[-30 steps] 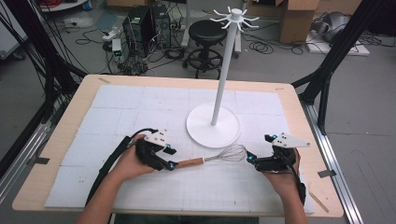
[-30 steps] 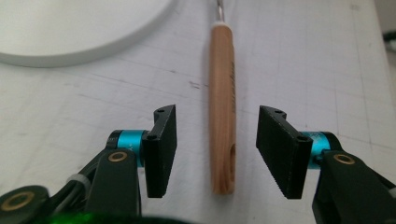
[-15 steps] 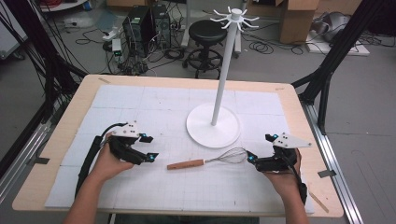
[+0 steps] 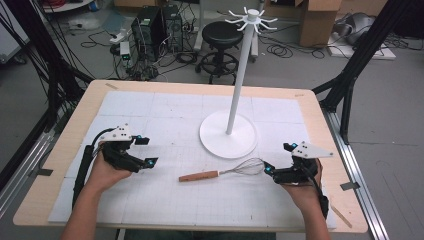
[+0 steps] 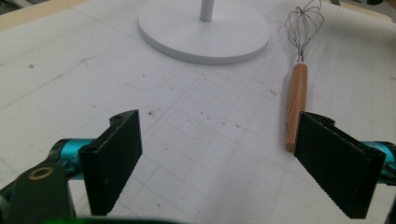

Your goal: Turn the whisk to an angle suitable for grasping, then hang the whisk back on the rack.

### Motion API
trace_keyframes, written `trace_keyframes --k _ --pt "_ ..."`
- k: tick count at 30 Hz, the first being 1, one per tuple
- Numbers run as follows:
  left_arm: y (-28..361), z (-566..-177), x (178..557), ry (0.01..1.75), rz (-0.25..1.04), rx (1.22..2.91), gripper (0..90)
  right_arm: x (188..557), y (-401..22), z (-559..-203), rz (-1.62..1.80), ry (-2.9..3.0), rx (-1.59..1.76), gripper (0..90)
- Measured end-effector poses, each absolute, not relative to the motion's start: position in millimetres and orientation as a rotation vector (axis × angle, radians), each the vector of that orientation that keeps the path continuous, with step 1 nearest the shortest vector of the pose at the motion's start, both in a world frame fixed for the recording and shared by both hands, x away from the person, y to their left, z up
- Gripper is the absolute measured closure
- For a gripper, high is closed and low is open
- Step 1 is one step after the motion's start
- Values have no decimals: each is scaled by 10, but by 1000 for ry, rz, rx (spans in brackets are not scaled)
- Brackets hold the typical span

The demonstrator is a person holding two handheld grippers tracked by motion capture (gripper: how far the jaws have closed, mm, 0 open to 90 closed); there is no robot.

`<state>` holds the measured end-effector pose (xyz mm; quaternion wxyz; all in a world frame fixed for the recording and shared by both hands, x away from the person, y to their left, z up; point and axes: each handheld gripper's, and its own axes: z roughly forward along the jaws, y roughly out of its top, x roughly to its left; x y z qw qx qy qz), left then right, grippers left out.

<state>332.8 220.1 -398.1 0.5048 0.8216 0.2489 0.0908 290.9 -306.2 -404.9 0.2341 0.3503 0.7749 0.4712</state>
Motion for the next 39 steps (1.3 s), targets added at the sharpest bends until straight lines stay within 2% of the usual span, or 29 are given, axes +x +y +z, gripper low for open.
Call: trace_keyframes --k 14,24,39 --pt "2336 -3861 3305 632 292 1932 17 2888 -2960 -3988 1301 2151 921 10" --pt "2353 -3857 3289 626 316 1924 16 2894 -2955 -3989 1308 2162 914 10" --pt "2407 -3870 3323 626 286 1891 17 2927 -2816 -3948 1317 2213 878 10"
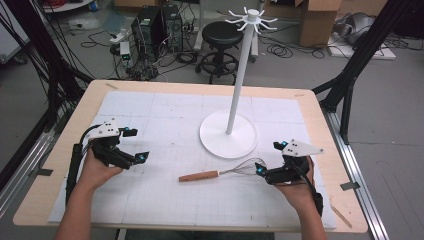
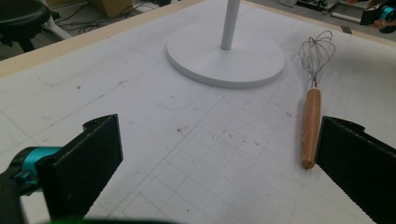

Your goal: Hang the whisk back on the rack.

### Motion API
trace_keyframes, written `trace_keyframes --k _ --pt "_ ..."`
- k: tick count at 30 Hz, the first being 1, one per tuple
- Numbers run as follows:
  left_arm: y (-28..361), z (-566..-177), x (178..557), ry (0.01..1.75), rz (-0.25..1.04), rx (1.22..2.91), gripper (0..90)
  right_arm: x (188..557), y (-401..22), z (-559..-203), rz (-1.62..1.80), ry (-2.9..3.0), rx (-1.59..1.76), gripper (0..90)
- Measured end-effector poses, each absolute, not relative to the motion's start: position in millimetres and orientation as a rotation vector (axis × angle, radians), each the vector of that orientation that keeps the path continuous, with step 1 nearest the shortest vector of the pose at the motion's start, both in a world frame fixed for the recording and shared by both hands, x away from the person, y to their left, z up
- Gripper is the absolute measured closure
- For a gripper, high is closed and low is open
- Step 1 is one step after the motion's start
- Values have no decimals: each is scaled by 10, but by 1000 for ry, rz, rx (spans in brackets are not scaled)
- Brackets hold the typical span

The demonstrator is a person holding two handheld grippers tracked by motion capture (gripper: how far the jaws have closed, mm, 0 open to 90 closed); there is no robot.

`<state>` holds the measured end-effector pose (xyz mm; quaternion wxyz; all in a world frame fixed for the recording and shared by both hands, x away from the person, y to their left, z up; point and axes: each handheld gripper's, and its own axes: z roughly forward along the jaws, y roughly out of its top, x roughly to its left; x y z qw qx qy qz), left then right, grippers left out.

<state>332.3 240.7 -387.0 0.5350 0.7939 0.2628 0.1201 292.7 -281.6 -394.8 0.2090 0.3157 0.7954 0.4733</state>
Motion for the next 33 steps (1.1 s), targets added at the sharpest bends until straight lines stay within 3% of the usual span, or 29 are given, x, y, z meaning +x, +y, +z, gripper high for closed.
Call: trace_keyframes --k 31,33 --pt "2439 -3852 3325 625 322 1898 17 3260 -1728 -3802 1085 2655 512 13" --pt "2439 -3850 3323 624 321 1897 17 3271 -1665 -3807 1076 2684 482 44"
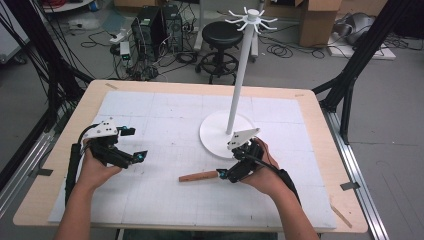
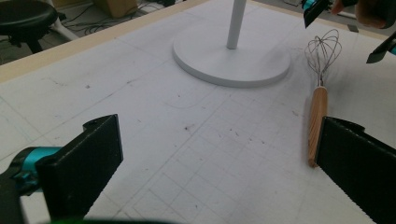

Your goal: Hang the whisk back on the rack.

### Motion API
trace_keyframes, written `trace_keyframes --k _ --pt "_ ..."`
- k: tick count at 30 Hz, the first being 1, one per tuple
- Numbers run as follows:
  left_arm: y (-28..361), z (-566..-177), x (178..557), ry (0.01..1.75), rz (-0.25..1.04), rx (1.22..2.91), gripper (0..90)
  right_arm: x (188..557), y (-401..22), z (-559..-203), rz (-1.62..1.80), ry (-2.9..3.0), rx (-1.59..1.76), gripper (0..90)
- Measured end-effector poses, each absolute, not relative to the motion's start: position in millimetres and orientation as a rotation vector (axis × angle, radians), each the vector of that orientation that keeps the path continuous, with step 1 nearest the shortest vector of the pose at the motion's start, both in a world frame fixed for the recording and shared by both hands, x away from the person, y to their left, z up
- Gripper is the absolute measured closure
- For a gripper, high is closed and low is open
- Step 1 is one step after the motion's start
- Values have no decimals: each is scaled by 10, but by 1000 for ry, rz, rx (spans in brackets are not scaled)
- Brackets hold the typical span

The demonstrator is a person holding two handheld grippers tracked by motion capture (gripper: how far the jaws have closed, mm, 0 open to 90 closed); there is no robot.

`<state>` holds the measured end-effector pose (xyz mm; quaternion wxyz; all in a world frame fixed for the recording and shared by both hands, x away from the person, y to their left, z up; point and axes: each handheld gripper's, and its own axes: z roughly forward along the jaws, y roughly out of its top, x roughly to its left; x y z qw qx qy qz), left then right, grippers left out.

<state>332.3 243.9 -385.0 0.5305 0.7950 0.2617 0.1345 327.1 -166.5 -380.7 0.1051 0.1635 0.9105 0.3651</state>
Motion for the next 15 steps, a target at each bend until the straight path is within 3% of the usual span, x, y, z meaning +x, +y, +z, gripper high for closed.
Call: trace_keyframes --k 3,6,11,15 --pt "2440 -3849 3321 625 323 1898 17 3287 -1574 -3850 1025 2726 450 51" --pt "2440 -3850 3323 624 323 1898 17 3309 -1478 -3919 933 2803 400 155" --pt "2436 -3852 3325 623 322 1902 17 3298 -1369 -3975 832 2840 350 204" --pt "2428 -3852 3320 622 323 1904 17 3301 -1265 -4029 768 2919 282 375"
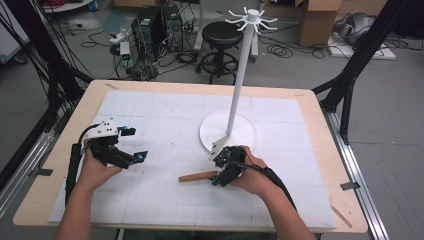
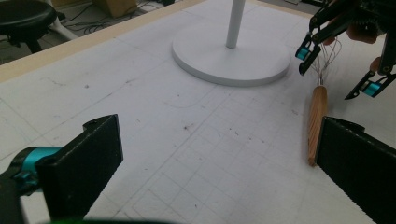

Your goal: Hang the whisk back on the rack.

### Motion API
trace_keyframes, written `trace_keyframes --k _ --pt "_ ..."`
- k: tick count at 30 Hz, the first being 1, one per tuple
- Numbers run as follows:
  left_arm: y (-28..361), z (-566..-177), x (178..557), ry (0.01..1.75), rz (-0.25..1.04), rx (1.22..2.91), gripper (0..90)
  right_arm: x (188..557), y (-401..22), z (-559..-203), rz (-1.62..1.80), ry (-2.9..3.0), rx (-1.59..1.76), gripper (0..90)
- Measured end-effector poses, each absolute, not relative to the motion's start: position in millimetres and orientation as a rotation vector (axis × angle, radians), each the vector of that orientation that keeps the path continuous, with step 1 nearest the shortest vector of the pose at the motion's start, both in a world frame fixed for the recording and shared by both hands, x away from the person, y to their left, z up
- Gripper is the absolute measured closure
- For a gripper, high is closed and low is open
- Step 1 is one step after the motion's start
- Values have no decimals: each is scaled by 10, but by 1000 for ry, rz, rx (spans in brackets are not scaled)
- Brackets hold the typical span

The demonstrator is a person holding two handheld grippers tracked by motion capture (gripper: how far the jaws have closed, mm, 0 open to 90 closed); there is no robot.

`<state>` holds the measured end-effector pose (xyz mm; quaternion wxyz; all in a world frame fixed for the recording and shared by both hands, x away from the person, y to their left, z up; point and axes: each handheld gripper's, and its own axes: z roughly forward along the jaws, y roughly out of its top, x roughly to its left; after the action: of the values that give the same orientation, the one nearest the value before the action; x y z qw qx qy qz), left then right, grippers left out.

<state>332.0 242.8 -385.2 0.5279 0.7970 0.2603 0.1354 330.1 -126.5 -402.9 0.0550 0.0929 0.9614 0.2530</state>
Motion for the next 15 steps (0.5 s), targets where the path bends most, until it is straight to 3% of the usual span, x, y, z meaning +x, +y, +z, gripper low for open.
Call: trace_keyframes --k 15 --pt "2410 -3867 3325 628 322 1914 17 3313 -1172 -4153 613 2999 268 593"
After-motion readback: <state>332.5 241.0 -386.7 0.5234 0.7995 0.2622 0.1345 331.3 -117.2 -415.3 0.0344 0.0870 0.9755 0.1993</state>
